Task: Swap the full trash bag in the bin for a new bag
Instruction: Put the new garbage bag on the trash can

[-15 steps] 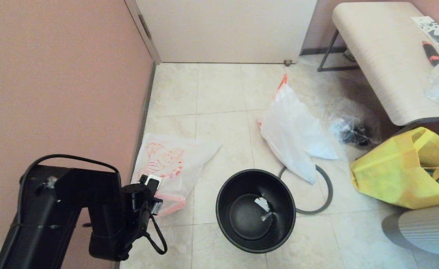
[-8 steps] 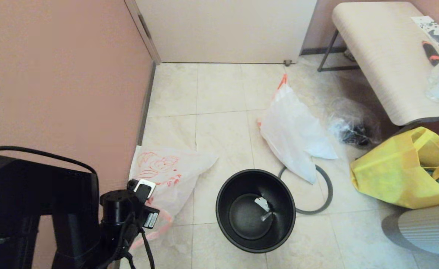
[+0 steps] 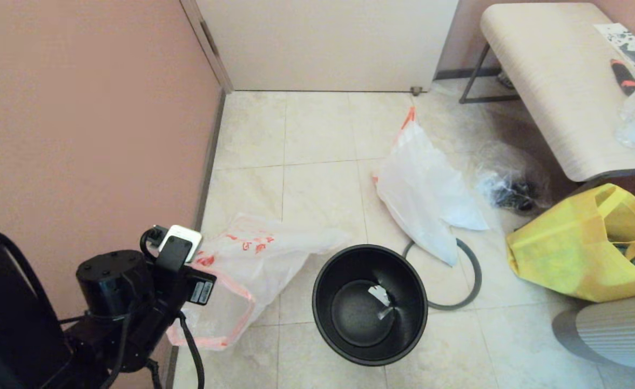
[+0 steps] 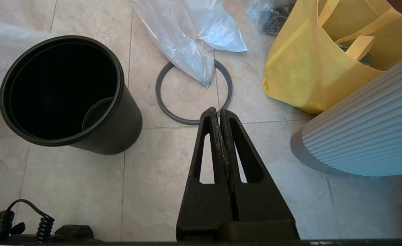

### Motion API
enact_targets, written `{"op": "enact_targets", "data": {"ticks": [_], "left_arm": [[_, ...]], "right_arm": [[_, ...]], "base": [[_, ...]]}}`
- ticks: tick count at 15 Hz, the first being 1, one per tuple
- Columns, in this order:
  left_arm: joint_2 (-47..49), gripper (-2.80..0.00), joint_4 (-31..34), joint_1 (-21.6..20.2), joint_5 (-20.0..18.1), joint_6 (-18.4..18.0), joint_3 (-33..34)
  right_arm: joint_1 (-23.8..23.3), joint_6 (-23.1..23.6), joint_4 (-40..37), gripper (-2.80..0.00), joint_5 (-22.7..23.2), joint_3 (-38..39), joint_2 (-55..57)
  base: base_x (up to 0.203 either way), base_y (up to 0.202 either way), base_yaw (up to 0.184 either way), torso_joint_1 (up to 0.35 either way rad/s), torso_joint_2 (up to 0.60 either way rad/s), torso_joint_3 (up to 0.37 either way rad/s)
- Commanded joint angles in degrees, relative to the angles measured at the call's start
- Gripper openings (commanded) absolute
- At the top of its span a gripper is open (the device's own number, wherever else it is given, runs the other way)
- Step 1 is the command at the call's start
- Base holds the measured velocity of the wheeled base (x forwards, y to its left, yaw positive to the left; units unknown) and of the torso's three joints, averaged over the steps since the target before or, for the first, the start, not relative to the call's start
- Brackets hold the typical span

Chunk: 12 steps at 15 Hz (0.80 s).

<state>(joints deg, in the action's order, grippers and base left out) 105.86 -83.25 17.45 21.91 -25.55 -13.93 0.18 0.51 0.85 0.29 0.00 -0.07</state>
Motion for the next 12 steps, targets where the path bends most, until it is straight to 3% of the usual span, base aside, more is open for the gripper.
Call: {"op": "enact_targets", "data": {"ticks": [1,3,6,9,12], "left_arm": [[-5.4,-2.8,7.5,1.5,0.2,0.0,-6.7],[-9.8,-2.8,19.6,3.0,0.2,1.5,-13.2],[-17.2,-2.8,40.0,6.6,0.2,7.5,-19.7],[-24.0,-2.8,54.6,8.9,0.2,12.4,-23.5],[-30.4,-2.8,77.2,13.9,0.1,21.2,-31.1]], "right_arm": [[0.0,0.0,0.0,-2.8,0.0,0.3,0.1],[0.0,0.0,0.0,-2.8,0.1,0.3,0.1],[0.1,0.0,0.0,-2.8,0.0,0.3,0.1],[0.0,0.0,0.0,-2.8,0.0,0.3,0.1],[0.1,0.5,-0.1,-2.8,0.1,0.3,0.1]], "base": [[0.0,0.0,0.0,0.0,0.0,0.0],[0.0,0.0,0.0,0.0,0.0,0.0],[0.0,0.0,0.0,0.0,0.0,0.0],[0.0,0.0,0.0,0.0,0.0,0.0],[0.0,0.0,0.0,0.0,0.0,0.0]]}}
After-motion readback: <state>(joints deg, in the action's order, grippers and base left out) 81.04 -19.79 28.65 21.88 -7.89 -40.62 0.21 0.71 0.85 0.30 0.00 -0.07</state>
